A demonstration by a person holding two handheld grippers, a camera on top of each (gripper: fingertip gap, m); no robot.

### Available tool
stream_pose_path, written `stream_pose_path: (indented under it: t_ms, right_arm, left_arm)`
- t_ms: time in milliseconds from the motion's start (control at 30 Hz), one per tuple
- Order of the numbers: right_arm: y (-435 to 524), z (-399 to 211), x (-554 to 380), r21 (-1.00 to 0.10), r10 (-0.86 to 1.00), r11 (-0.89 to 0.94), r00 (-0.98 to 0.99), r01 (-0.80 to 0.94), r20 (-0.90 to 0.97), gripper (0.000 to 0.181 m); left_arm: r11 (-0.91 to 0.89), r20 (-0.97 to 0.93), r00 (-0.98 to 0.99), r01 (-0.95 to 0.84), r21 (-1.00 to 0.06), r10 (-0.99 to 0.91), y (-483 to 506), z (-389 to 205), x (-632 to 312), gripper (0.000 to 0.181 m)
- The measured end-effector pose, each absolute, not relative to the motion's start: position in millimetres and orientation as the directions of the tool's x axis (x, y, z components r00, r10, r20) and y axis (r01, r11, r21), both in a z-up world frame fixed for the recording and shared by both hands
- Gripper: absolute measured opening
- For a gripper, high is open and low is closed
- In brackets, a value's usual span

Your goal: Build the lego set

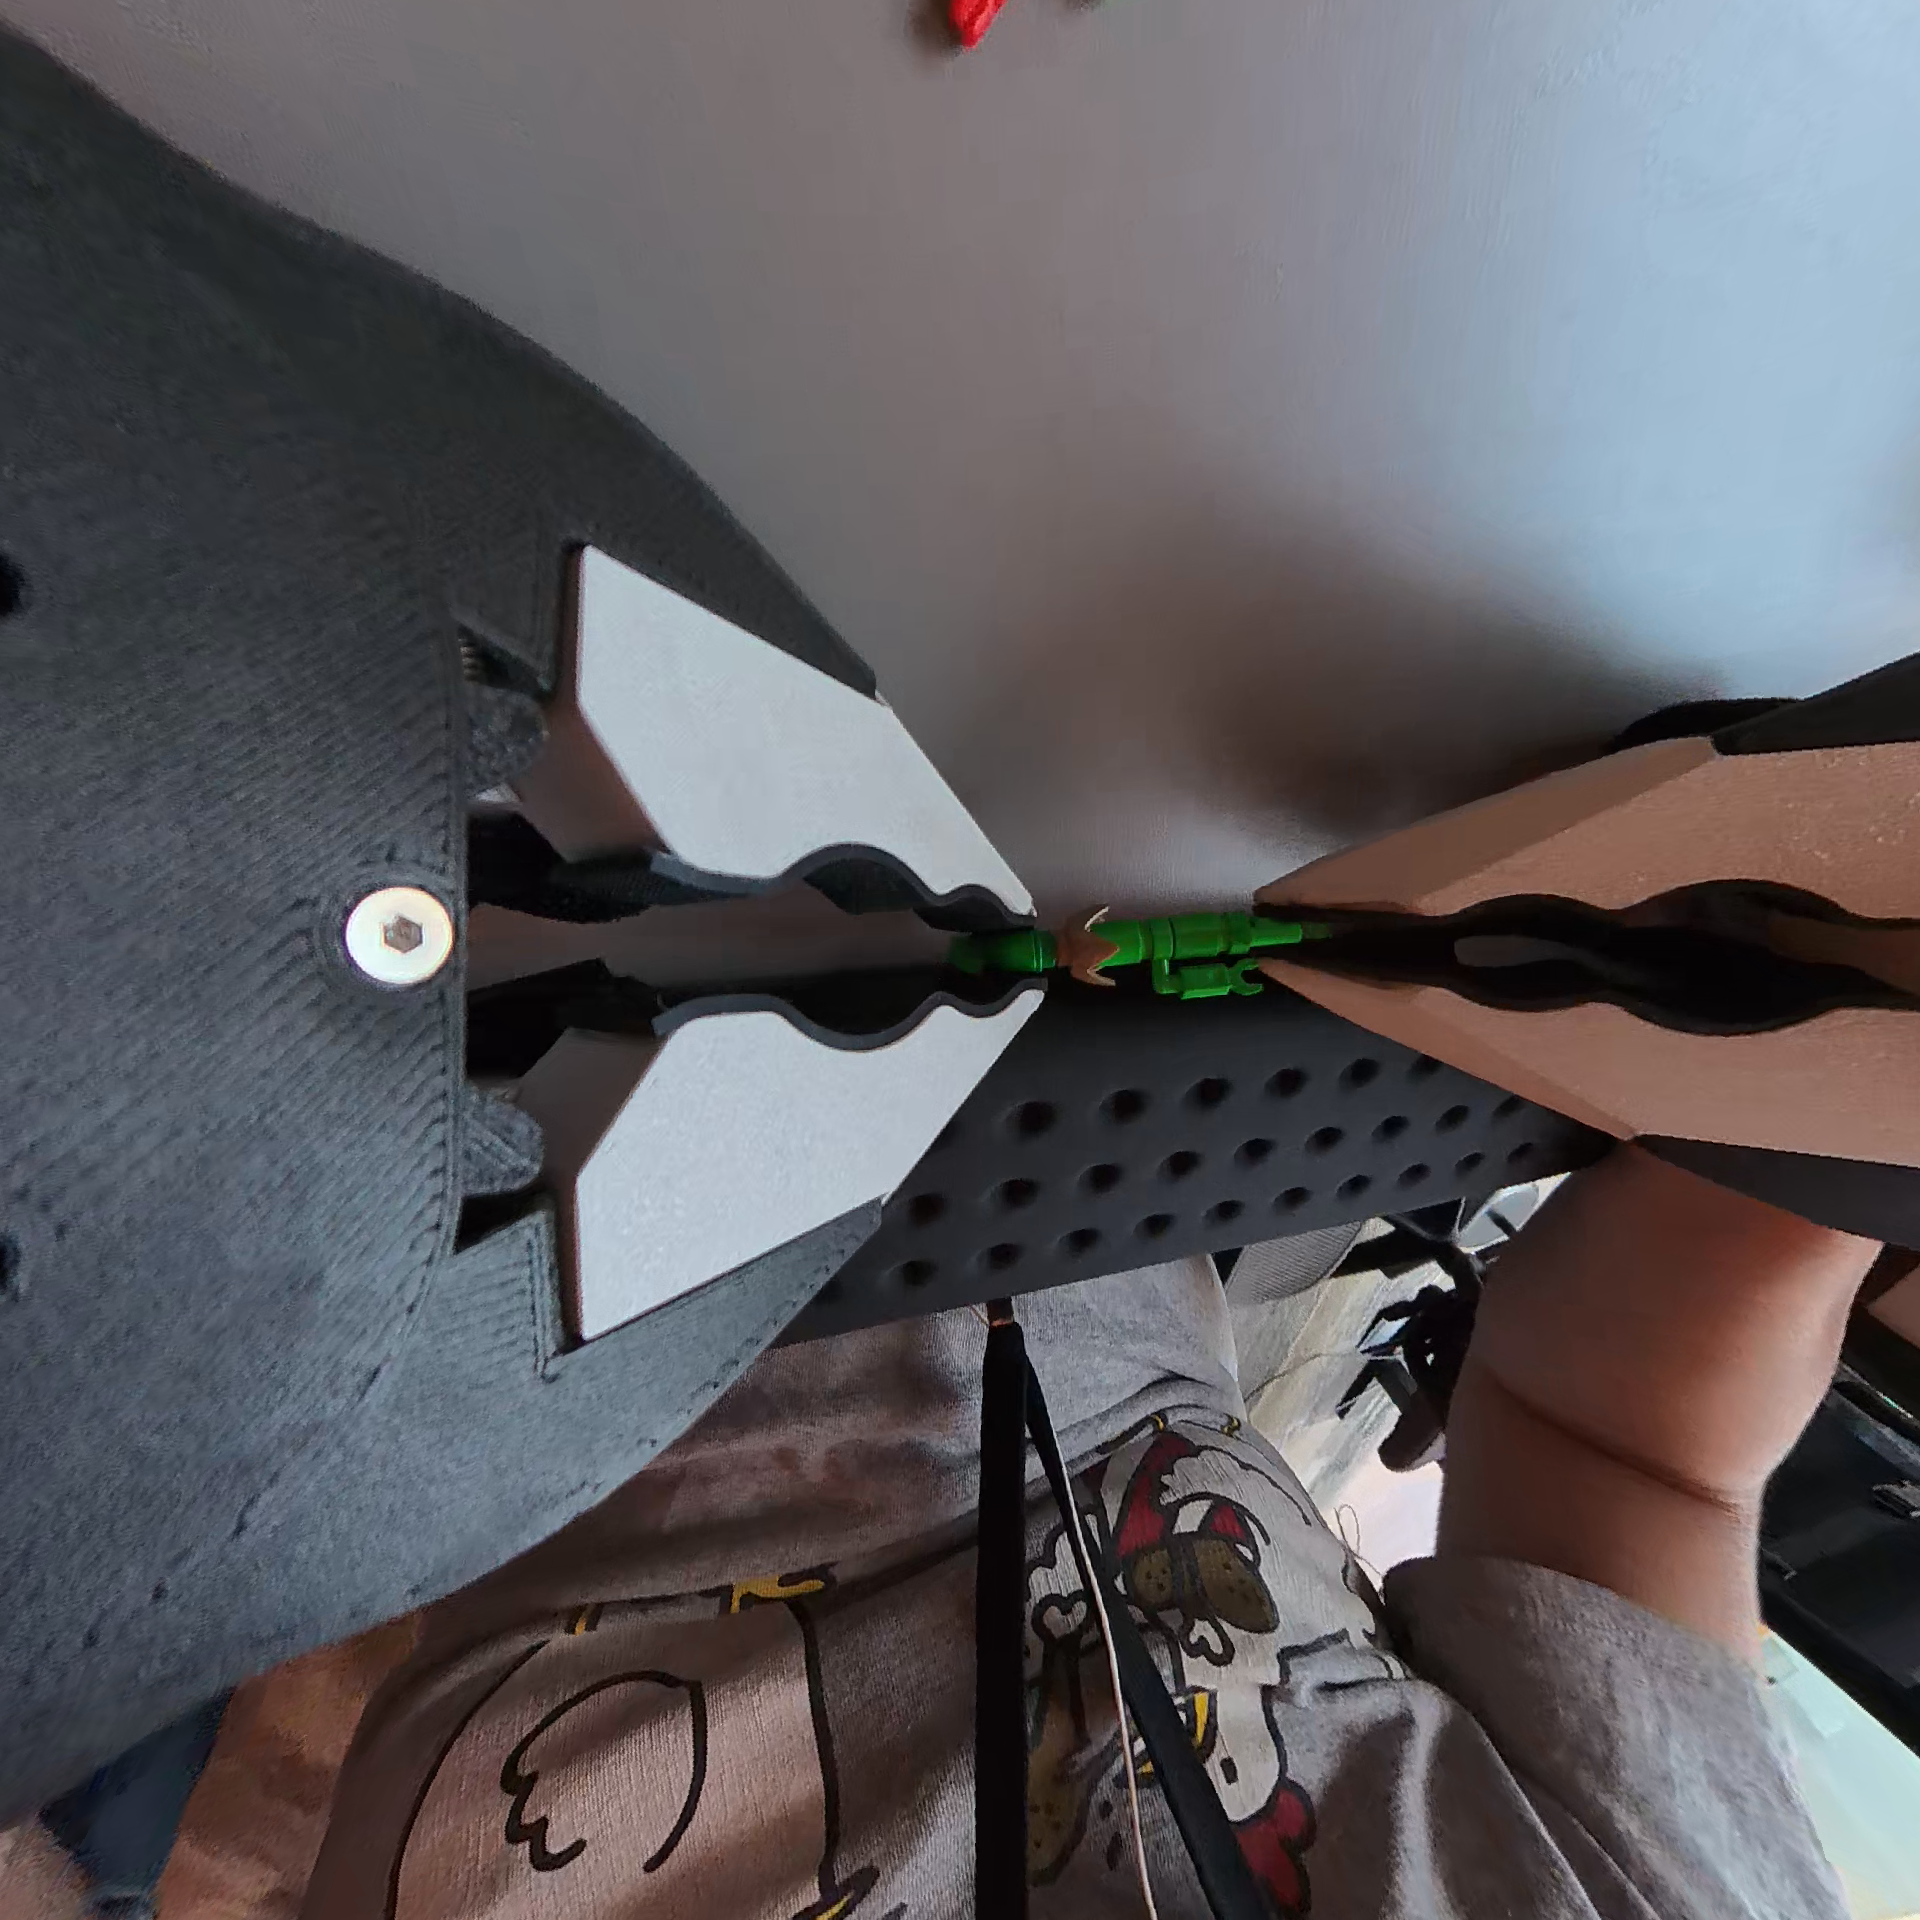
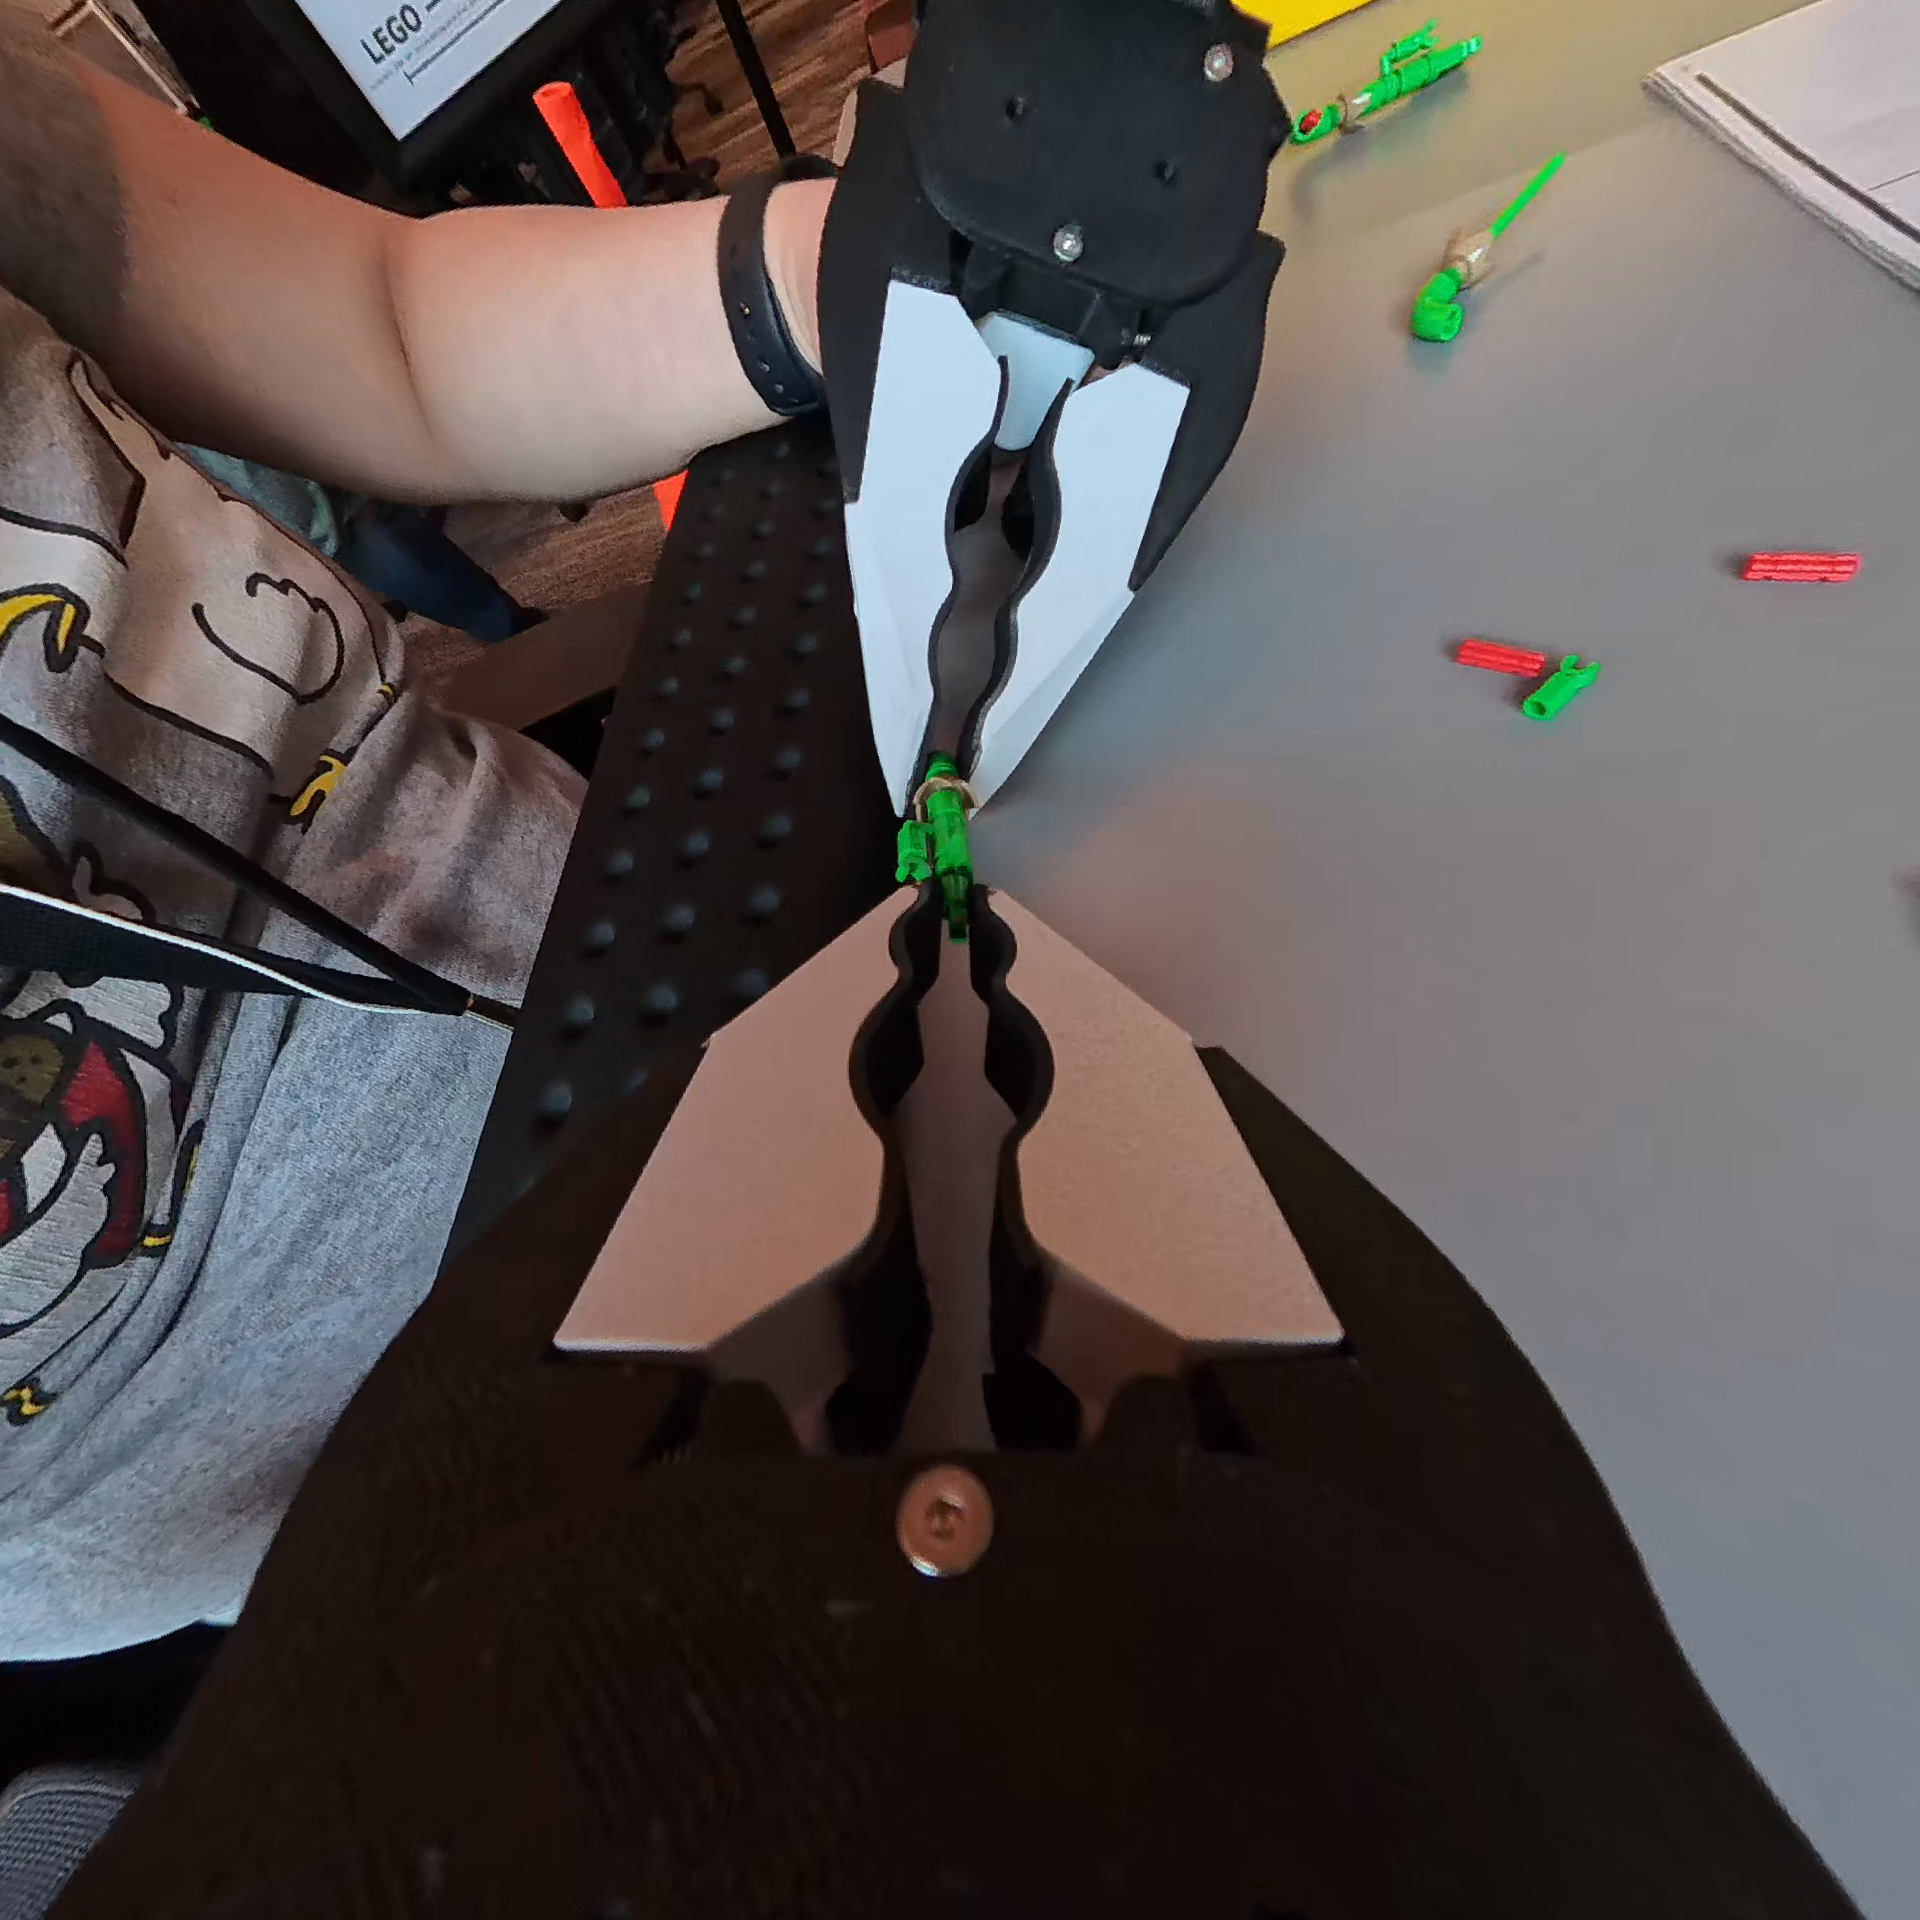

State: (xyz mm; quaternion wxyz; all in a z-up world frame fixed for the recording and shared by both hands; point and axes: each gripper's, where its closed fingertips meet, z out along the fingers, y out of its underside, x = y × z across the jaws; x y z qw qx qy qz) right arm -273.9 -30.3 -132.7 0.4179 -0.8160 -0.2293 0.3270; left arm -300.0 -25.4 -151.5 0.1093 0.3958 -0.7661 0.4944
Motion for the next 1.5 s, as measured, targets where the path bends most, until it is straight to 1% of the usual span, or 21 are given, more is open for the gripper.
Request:
stream_pose_path:
  t_ms: [167, 233, 300, 367, 433, 533, 667, 767, 1167, 1500]
  right_arm:
    - [-33, -128, -275, -0.867, 0.67, -0.481, 0.692, 0.129, -0.268, 0.004]
    - [-33, -123, -272, -0.886, 0.67, -0.448, 0.702, 0.123, -0.242, 0.004]
    - [-31, -119, -269, -0.904, 0.662, -0.41, 0.723, 0.125, -0.2, 0.004]
    - [-31, -115, -268, -0.92, 0.666, -0.368, 0.73, 0.138, -0.157, 0.004]
    - [-31, -116, -269, -0.92, 0.665, -0.358, 0.735, 0.159, -0.131, 0.004]
    - [-34, -116, -273, -0.926, 0.676, -0.325, 0.732, 0.194, -0.084, 0.004]
    - [-39, -122, -277, -0.911, 0.672, -0.31, 0.74, 0.273, -0.007, 0.004]
    - [-39, -122, -276, -0.911, 0.662, -0.278, 0.748, 0.303, 0.047, 0.005]
    - [-44, -123, -280, -0.91, 0.697, -0.304, 0.717, 0.281, -0.011, 0.004]
    - [-45, -121, -281, -0.915, 0.698, -0.27, 0.716, 0.3, 0.03, 0.005]
  left_arm:
    - [0.185, 0.55, -0.674, -0.699, -0.691, -0.493, -25, -148, -299, 0.008]
    - [0.163, 0.541, -0.665, -0.695, -0.7, -0.514, -21, -146, -296, 0.02]
    - [0.152, 0.512, -0.669, -0.675, -0.722, -0.539, -17, -144, -293, 0.026]
    - [0.163, 0.484, -0.681, -0.656, -0.737, -0.55, -18, -144, -292, 0.02]
    - [0.191, 0.459, -0.702, -0.637, -0.747, -0.545, -20, -144, -294, 0.009]
    - [0.227, 0.419, -0.728, -0.607, -0.761, -0.542, -23, -144, -298, 0.008]
    - [0.326, 0.33, -0.774, -0.555, -0.765, -0.54, -29, -151, -303, 0.007]
    - [0.331, 0.31, -0.782, -0.536, -0.777, -0.54, -29, -150, -303, 0.006]
    - [0.347, 0.286, -0.794, -0.516, -0.783, -0.537, -31, -150, -305, 0.006]
    - [0.38, 0.236, -0.8, -0.493, -0.782, -0.552, -32, -153, -303, 0.006]
